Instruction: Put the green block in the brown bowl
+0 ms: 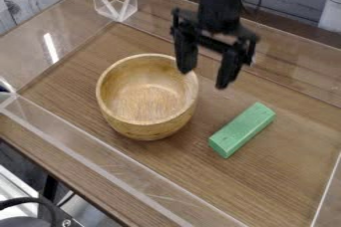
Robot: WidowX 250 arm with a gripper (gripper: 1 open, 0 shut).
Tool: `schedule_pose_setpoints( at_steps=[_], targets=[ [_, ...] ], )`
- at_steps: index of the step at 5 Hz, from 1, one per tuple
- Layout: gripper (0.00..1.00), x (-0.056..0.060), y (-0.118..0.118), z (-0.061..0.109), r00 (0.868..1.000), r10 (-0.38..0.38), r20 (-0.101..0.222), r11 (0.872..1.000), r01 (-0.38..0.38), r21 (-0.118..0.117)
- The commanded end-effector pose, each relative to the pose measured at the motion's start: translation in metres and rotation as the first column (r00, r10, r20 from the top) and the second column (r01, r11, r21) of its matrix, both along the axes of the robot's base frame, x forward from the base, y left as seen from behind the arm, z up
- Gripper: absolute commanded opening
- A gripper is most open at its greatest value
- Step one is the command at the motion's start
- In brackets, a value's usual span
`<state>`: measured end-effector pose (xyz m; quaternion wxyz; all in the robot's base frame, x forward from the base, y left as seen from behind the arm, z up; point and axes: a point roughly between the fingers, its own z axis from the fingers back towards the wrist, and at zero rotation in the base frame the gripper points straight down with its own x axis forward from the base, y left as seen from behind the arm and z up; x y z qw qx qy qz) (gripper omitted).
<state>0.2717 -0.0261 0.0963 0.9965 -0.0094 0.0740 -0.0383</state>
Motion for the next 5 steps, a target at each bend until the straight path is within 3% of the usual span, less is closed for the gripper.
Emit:
schedule_pose_setpoints(
  at_steps=[1, 3, 4, 5],
  targets=[
    [1.0, -0.003, -0.018, -0.004, 0.996, -0.059, 0.061, 0.998, 0.06, -0.016],
    [1.0, -0.009, -0.048, -0.034, 0.989, -0.128, 0.071, 0.991, 0.13, -0.024],
    [1.0, -0.002, -0.048, -0.05, 0.986, -0.145, 0.083, 0.988, 0.148, -0.037],
    [1.0, 0.004, -0.044, -0.055, 0.981, -0.15, 0.123, 0.987, 0.156, -0.043]
  ],
)
